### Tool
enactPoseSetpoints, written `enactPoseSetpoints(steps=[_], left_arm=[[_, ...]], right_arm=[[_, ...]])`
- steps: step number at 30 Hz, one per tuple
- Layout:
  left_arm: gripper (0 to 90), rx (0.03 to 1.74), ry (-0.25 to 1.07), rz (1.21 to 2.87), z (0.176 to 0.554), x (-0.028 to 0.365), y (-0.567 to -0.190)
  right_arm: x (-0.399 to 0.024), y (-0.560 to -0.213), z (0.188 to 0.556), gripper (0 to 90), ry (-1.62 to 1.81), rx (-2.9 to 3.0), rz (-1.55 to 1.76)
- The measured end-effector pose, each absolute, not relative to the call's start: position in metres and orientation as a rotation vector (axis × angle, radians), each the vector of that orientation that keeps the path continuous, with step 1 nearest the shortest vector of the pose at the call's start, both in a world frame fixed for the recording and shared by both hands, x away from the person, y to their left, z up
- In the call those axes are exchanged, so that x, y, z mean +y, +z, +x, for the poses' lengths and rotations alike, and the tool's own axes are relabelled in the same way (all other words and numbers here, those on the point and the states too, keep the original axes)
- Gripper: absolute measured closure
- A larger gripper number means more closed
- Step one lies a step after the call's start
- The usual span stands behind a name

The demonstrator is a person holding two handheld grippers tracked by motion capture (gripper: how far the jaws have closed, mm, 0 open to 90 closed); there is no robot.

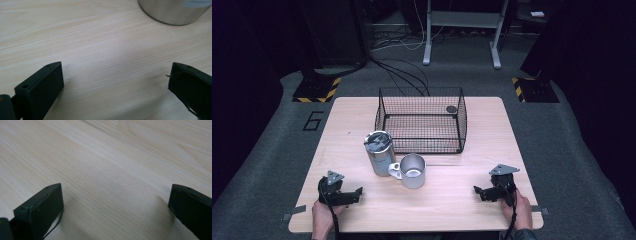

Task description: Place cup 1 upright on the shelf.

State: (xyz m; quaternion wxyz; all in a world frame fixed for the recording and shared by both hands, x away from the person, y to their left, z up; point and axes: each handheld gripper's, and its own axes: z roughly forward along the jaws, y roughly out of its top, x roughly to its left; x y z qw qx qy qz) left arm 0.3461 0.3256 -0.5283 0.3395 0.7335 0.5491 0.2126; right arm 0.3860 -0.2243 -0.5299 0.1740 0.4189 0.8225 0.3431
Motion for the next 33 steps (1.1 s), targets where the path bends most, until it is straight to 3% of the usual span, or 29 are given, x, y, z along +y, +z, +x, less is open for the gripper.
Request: enactPoseSetpoints(steps=[7,33], left_arm=[[0.7,1.37,0.487,1.859,0.344,0.327,-0.511],[0.0,1.122,0.499,1.812,0.37,0.286,-0.436]], right_arm=[[-0.224,-0.53,0.386,0.0,0.973,2.332,1.188],[-0.224,-0.53,0.386,0.0,0.973,2.332,1.187]])
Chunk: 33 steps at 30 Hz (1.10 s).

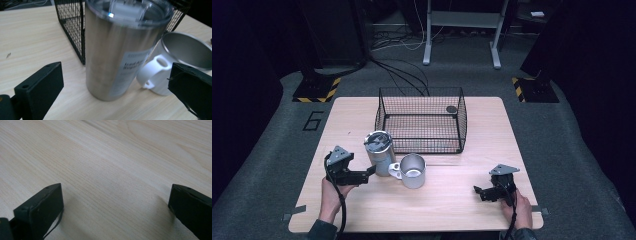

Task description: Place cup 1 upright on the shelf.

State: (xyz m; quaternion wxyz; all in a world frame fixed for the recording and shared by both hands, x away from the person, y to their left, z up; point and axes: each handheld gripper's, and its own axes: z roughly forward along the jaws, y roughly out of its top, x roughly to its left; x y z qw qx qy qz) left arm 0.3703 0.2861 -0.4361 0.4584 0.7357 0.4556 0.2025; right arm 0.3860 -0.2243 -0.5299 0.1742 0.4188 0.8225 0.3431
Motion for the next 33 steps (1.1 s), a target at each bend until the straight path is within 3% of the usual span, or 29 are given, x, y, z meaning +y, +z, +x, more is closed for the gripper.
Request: enactPoseSetpoints(steps=[33], left_arm=[[0.5,1.032,0.605,1.767,0.407,0.252,-0.425]], right_arm=[[-0.225,-0.53,0.386,0.0,0.974,2.333,1.184]])
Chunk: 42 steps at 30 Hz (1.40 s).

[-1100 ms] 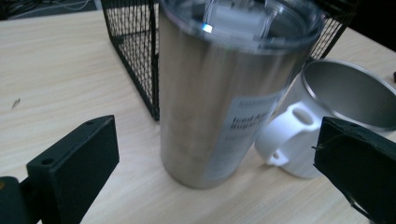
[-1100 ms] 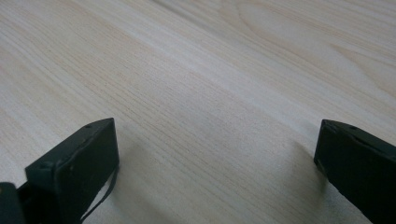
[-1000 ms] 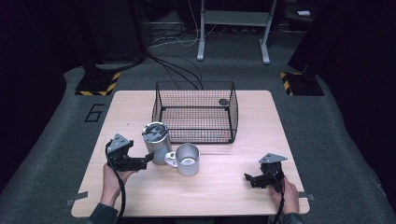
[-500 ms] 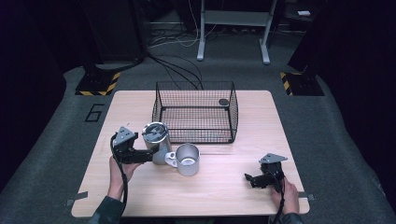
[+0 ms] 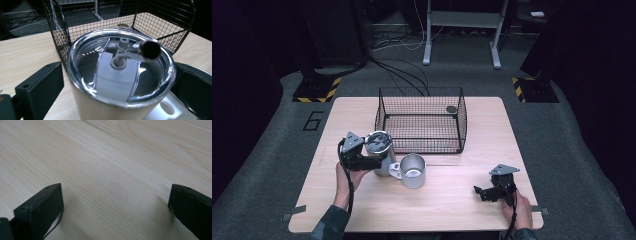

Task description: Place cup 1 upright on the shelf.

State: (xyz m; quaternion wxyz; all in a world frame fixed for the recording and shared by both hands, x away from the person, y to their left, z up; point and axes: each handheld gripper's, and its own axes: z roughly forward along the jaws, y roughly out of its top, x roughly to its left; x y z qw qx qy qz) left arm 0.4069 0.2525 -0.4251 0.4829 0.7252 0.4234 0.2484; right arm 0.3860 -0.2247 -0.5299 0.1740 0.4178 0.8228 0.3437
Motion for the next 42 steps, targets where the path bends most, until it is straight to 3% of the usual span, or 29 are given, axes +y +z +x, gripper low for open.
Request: enactPoseSetpoints(steps=[42], left_arm=[[3.9,0.951,0.604,1.797,0.4138,0.2542,-0.428]], right_arm=[[-0.2247,-0.5299,0.386,0.0,0.974,2.333,1.184]])
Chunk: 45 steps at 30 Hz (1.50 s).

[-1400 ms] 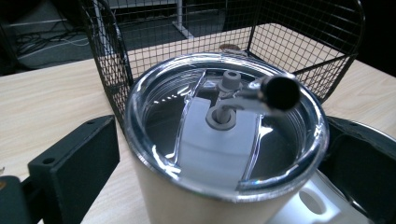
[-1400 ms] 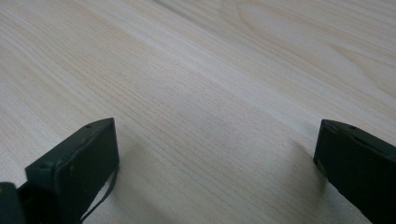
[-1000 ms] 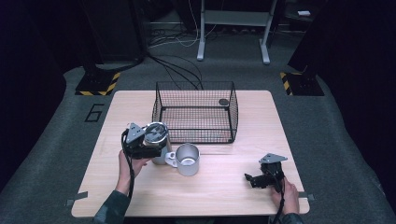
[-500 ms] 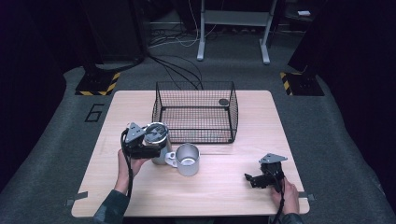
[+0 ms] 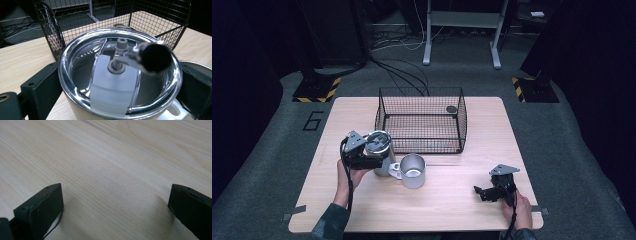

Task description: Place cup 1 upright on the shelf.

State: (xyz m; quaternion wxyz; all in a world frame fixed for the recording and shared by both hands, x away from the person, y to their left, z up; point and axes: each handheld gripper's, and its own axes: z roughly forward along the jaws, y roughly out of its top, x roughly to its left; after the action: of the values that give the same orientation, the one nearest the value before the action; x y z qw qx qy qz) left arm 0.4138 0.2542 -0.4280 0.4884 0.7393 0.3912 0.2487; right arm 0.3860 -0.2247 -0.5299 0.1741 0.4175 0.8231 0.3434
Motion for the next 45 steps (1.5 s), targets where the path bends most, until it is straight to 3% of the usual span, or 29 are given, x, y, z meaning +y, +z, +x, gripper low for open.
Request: enactPoseSetpoints(steps=[45], left_arm=[[3.9,0.9,0.599,1.831,0.418,0.259,-0.376]], right_arm=[[-0.225,-0.53,0.386,0.0,0.973,2.331,1.185]])
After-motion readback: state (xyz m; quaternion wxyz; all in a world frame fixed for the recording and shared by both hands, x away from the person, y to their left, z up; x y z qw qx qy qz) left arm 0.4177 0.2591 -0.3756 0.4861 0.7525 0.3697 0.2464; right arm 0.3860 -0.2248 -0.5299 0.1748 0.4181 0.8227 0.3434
